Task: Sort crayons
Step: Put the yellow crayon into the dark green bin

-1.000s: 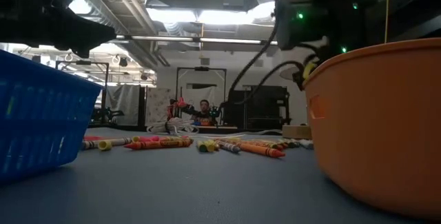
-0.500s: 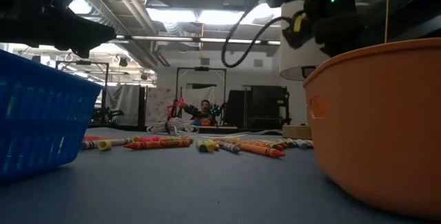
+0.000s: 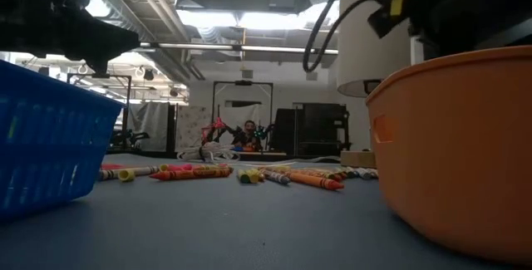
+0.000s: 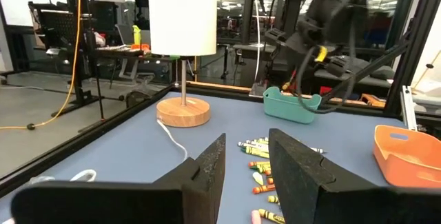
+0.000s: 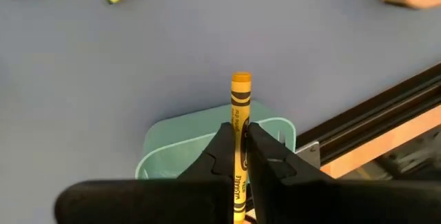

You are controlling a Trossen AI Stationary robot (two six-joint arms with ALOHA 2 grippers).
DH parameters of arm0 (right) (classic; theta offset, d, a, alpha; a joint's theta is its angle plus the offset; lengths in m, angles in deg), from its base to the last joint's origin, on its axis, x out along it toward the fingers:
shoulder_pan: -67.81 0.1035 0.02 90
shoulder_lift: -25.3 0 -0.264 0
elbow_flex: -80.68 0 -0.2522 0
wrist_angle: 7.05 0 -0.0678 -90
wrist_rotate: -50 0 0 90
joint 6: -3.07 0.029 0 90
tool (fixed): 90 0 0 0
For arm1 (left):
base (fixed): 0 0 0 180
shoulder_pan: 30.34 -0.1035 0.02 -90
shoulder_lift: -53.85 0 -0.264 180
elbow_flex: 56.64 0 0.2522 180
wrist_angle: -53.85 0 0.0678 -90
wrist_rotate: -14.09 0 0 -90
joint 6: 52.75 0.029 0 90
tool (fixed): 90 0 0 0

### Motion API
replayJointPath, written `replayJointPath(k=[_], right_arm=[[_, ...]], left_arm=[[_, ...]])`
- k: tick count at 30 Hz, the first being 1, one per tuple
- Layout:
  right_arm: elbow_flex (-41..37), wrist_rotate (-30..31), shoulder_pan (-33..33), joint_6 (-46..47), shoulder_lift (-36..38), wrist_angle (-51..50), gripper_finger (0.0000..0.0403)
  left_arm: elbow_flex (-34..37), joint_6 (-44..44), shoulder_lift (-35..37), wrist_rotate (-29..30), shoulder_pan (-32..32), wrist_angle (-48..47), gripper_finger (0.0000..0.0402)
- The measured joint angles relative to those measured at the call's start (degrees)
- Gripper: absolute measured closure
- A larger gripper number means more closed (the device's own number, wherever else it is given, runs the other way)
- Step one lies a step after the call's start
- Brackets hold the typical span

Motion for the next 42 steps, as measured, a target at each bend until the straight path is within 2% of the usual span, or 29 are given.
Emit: replayJointPath(k=[8, 13, 21, 25, 30, 37, 42], right_arm=[[-0.44, 3.36, 7.62, 0.07, 2.90, 0.13, 0.0388], [-7.27, 3.62, 11.04, 0.58, 6.76, -0.07, 0.0388], [-18.04, -0.39, 11.44, 14.00, 15.44, 0.41, 0.0388], [-22.17, -2.39, 11.44, 27.22, 18.47, 3.16, 0.0388], [-26.88, -2.80, 11.44, 43.10, 19.24, 11.24, 0.0388], [-33.30, -3.65, 11.45, 48.14, 18.99, 20.59, 0.0383], [-33.81, -3.46, 11.46, 48.13, 18.99, 20.90, 0.0345]], left_arm=[[0.00, 0.00, -0.04, 0.00, 0.00, -0.01, 0.0305], [0.00, 0.02, -0.04, -0.02, 0.00, 0.00, 0.0305], [0.01, 0.17, -0.04, -0.01, 0.00, 0.00, 0.0305], [0.00, 0.07, -0.04, 0.00, 0.00, 0.00, 0.0305], [0.00, 0.02, -0.04, -0.01, 0.00, 0.00, 0.0305], [0.00, 0.02, -0.04, 0.00, -0.01, 0.00, 0.0305], [0.00, -1.96, -0.04, 0.00, 0.00, 0.30, 0.0305]])
